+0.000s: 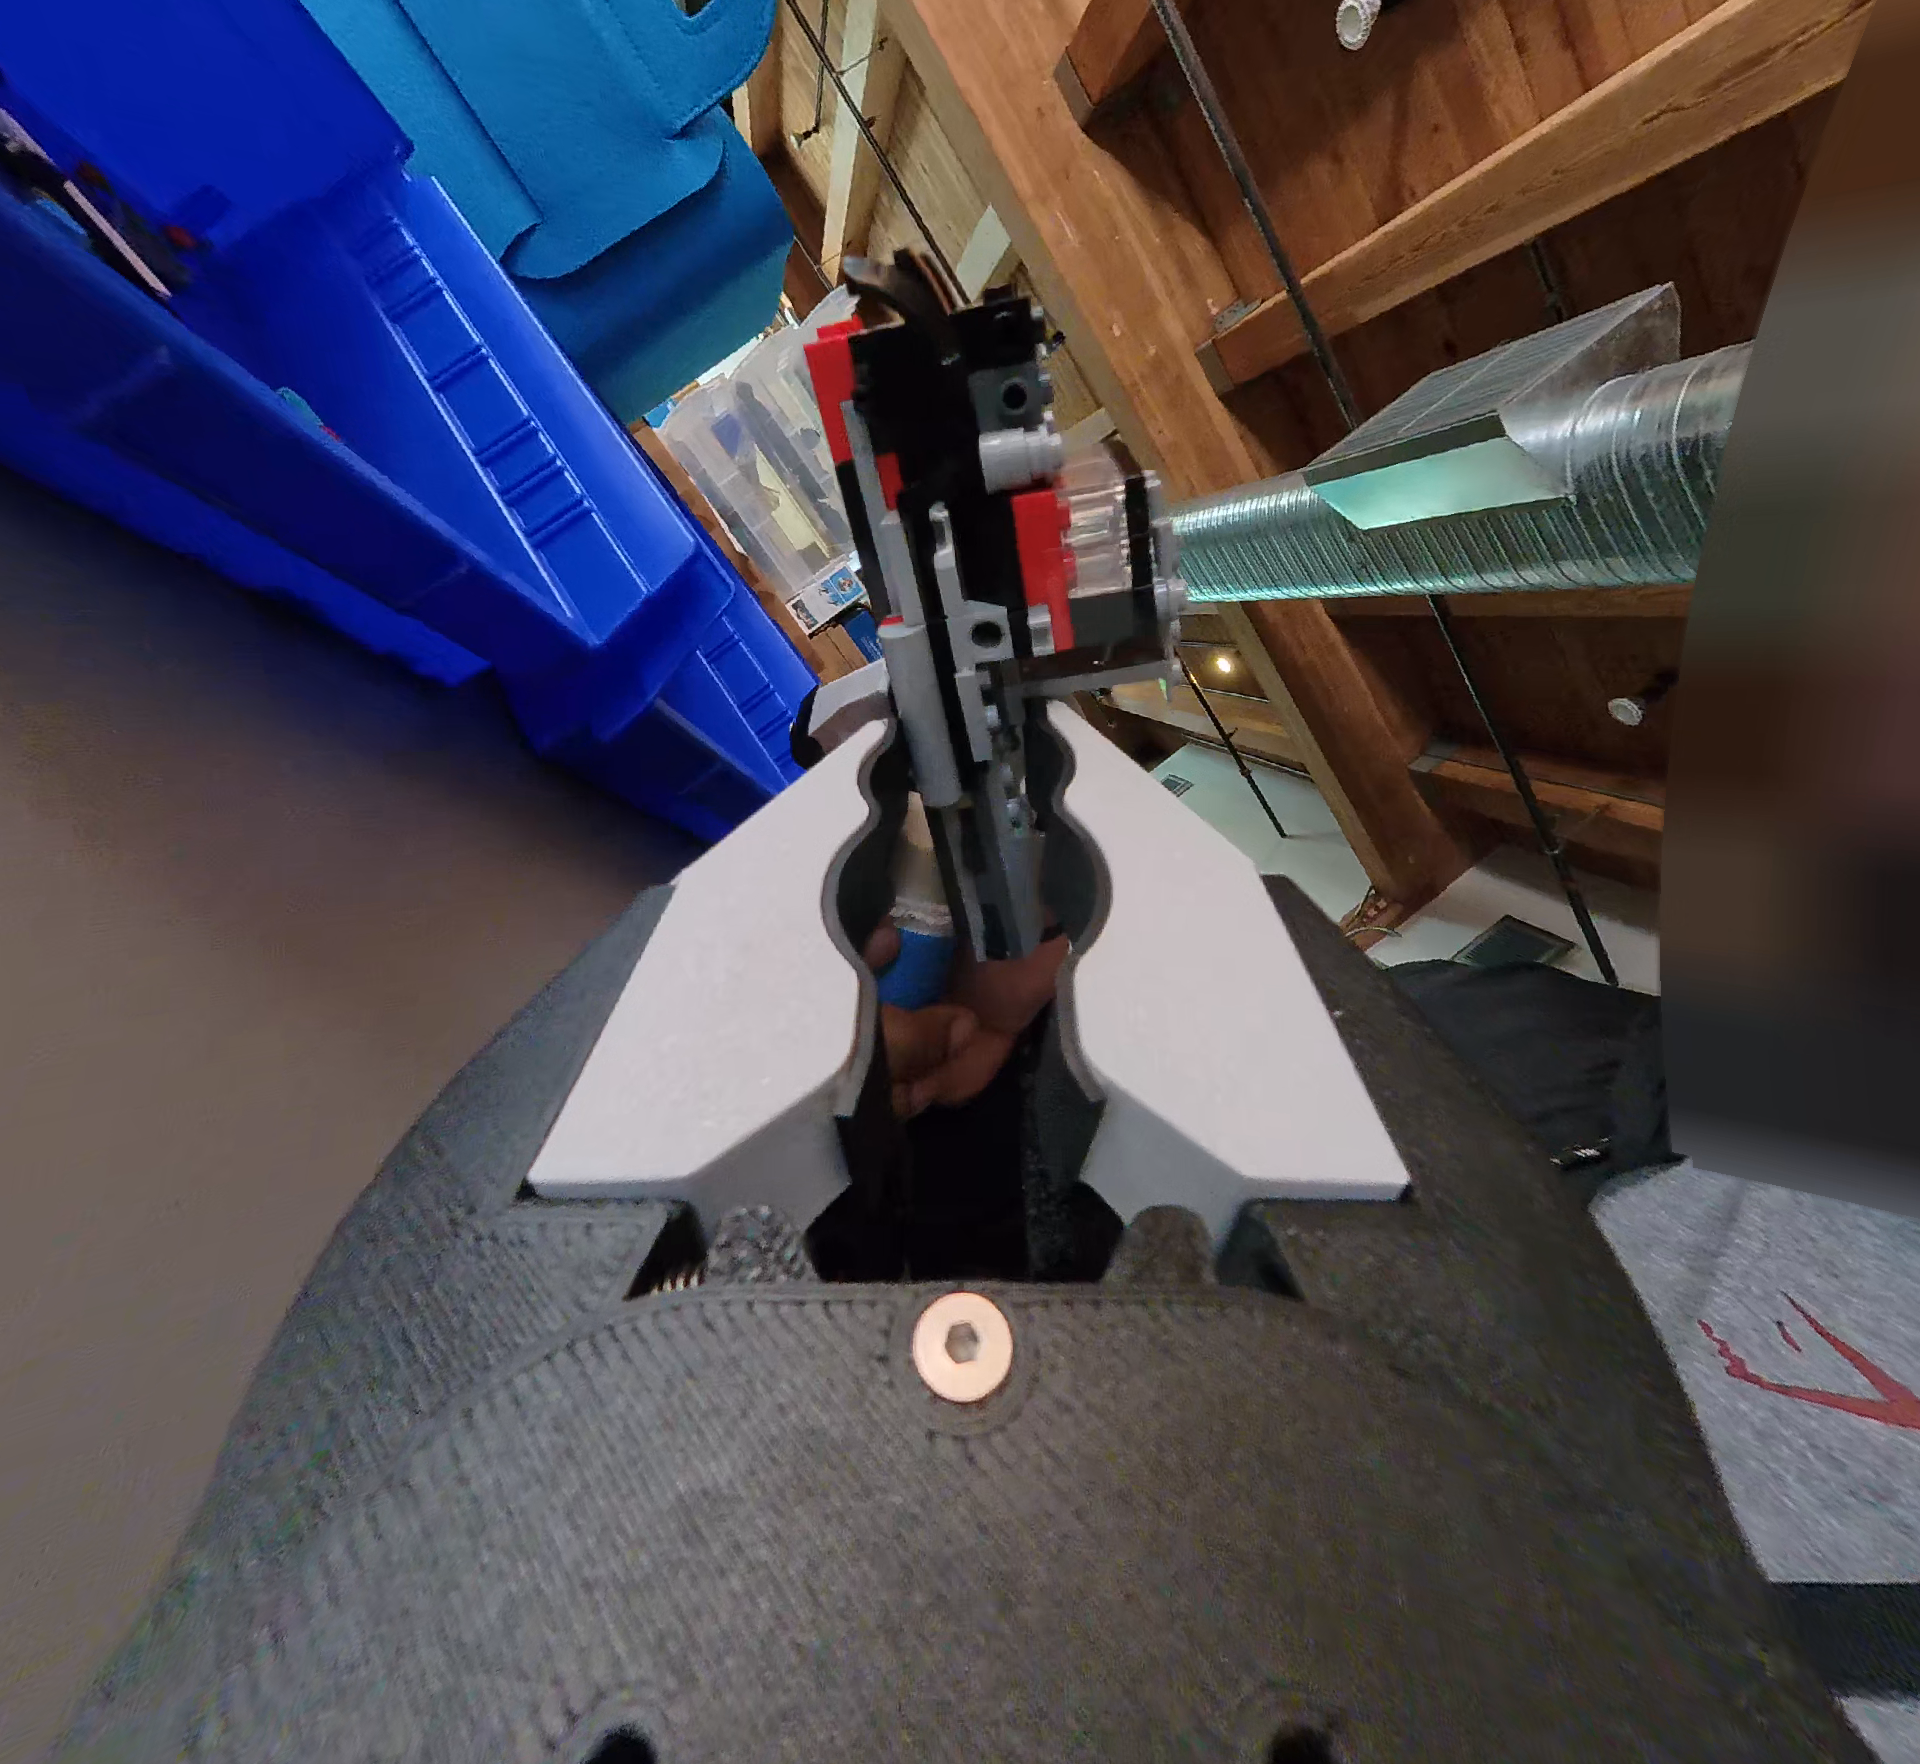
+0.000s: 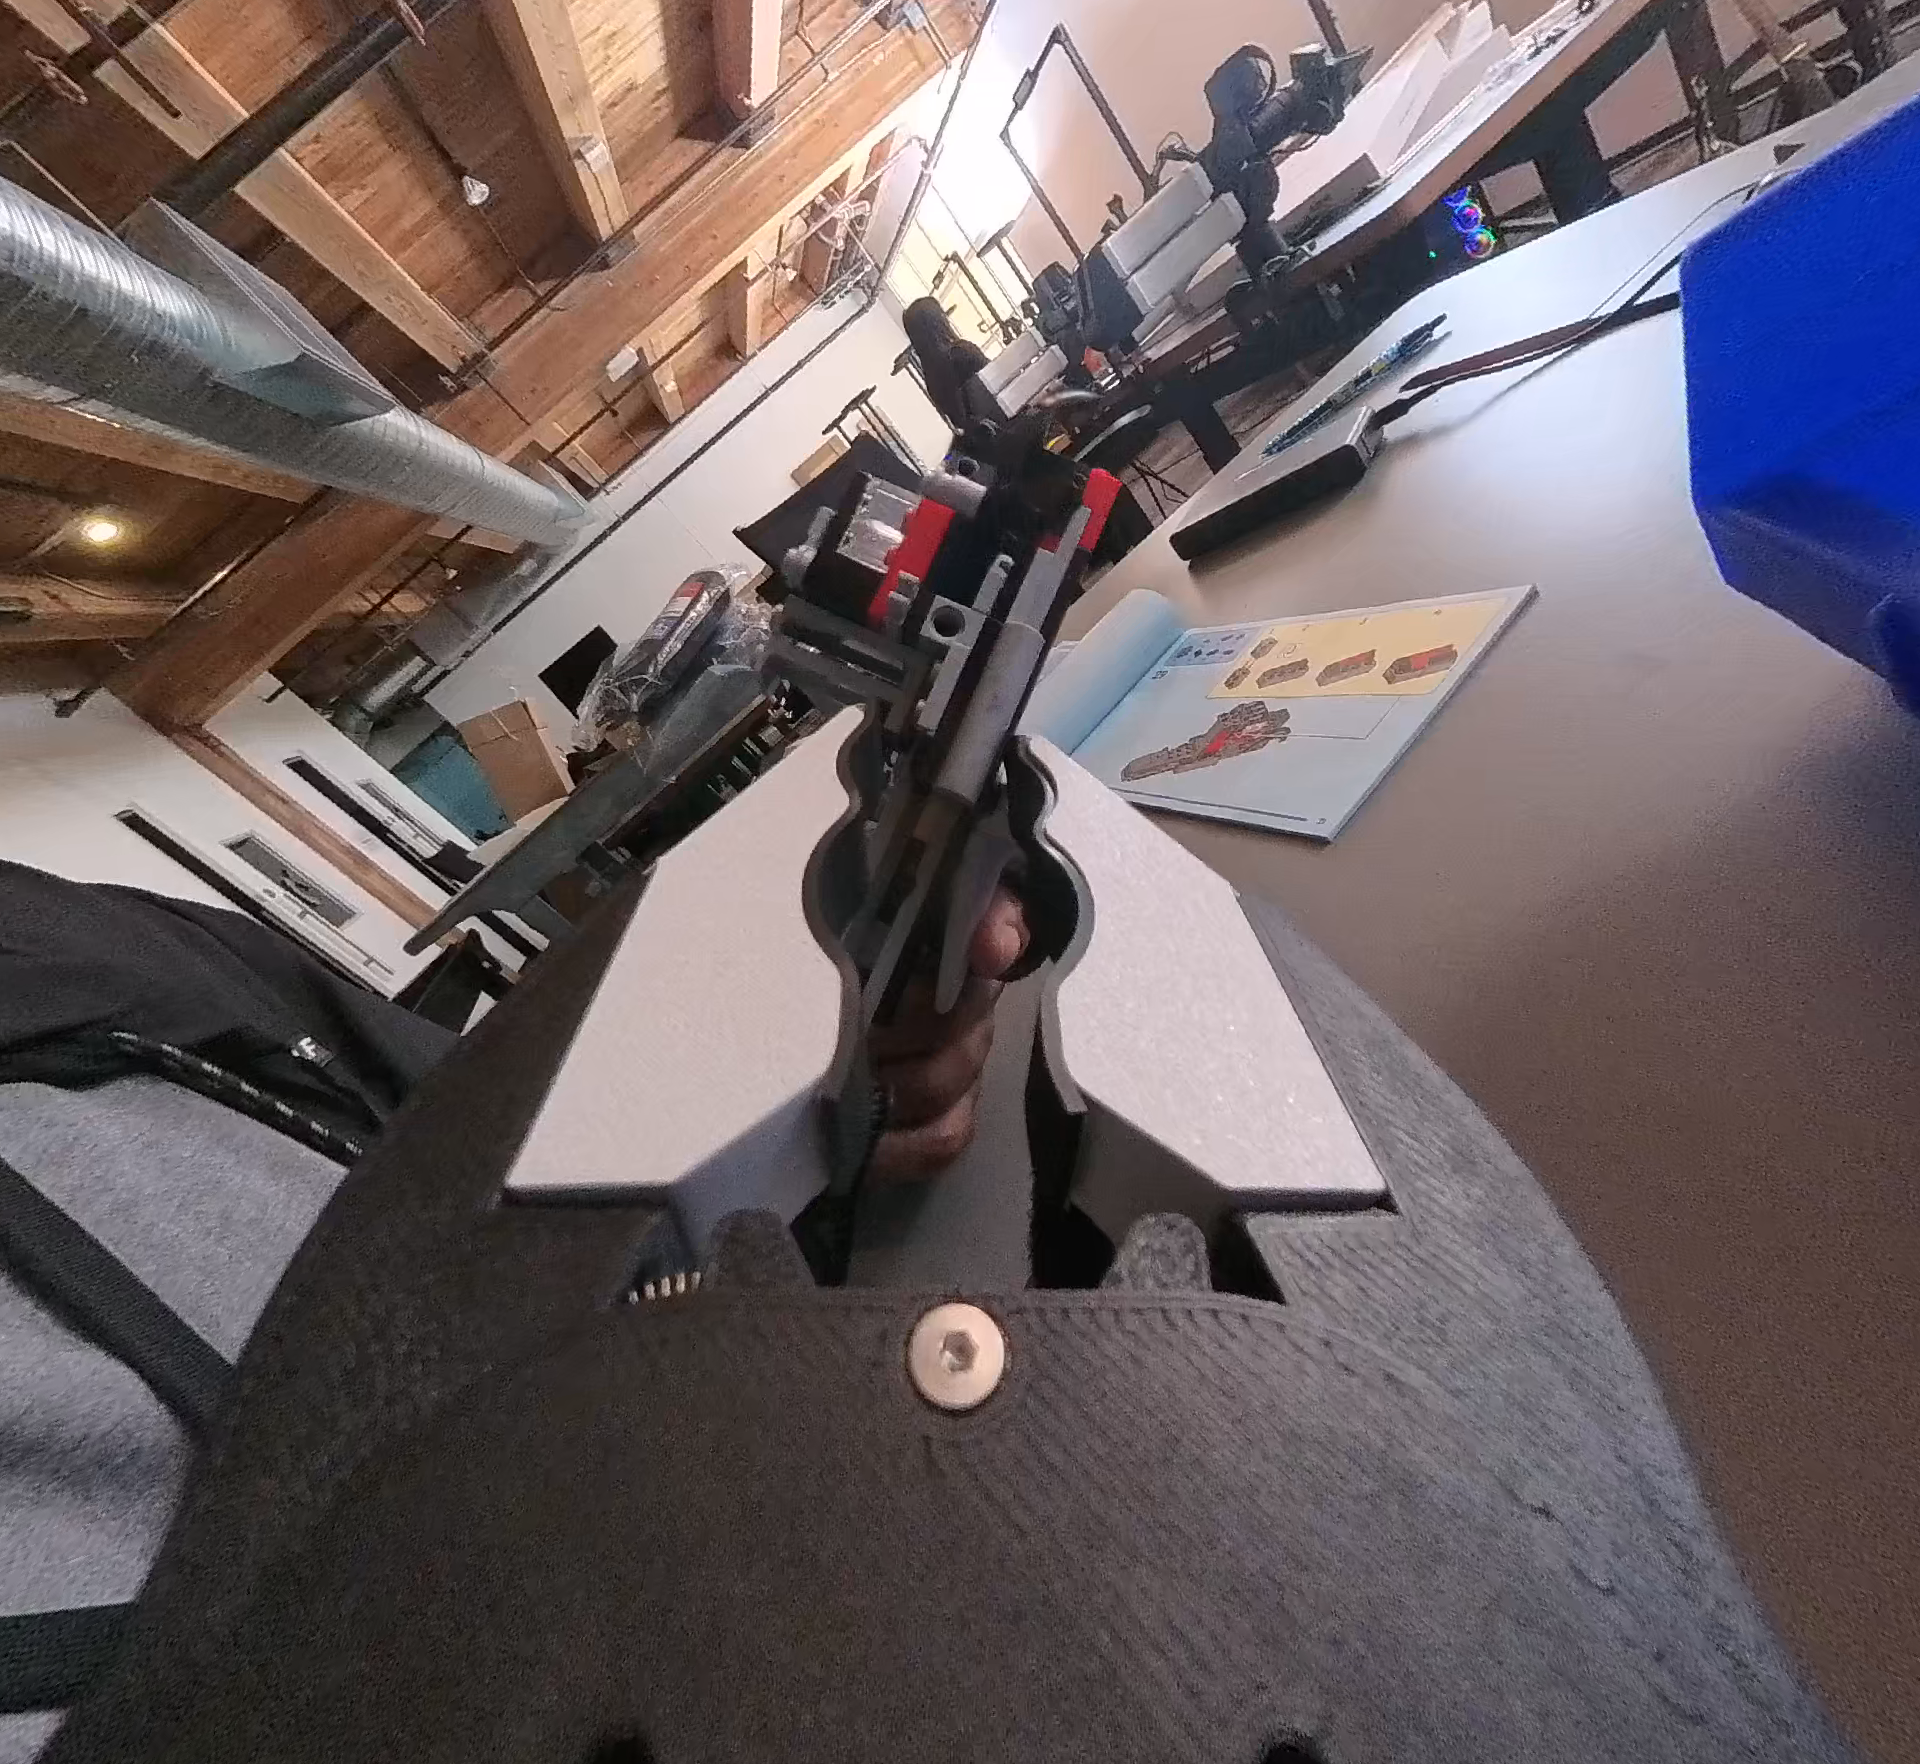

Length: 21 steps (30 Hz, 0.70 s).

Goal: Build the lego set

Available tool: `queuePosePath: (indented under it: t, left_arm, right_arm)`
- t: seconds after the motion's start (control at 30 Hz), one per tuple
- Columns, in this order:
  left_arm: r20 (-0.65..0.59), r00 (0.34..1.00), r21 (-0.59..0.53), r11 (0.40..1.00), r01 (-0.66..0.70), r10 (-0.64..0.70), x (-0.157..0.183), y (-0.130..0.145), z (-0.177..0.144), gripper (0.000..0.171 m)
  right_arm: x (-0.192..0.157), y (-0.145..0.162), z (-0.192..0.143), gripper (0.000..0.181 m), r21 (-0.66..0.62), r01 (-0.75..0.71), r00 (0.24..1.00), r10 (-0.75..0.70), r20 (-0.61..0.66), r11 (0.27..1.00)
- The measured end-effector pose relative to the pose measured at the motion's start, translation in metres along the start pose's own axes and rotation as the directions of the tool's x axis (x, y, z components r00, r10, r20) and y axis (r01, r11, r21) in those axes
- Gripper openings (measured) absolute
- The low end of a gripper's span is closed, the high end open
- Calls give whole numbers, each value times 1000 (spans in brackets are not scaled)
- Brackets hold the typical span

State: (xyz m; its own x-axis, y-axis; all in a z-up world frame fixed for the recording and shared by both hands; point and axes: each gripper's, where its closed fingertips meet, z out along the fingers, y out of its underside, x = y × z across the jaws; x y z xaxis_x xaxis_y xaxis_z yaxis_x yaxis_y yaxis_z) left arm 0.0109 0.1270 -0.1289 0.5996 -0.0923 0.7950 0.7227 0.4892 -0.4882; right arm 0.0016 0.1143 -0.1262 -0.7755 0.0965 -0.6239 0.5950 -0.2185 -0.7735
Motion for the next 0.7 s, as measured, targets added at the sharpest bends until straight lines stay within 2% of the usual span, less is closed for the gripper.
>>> queuePosePath:
  t: [0.23,0.3,0.37,0.4,0.53,0.7]
  left_arm:
    - [51,999,-18,1000,-5,6,-7,1,-3,23]
    - [131,991,-44,999,20,-14,-18,4,-6,23]
    - [294,955,-91,994,68,-39,-41,10,-18,24]
    - [351,936,-109,992,63,-20,-49,11,-24,23]
    - [467,884,-202,977,71,33,-63,19,-41,24]
    - [575,815,-362,916,172,75,-84,35,-60,24]
  right_arm:
    - [6,3,1,25,-9,-24,1000,24,-12,1000]
    - [15,7,-1,30,-32,-43,998,42,-49,999]
    - [28,15,-5,51,-99,-47,994,36,-106,994]
    - [34,19,-8,55,-136,-34,990,15,-138,990]
    - [57,23,-20,56,-241,51,961,-113,-251,969]
    - [79,26,-18,55,-351,108,927,-221,-302,930]
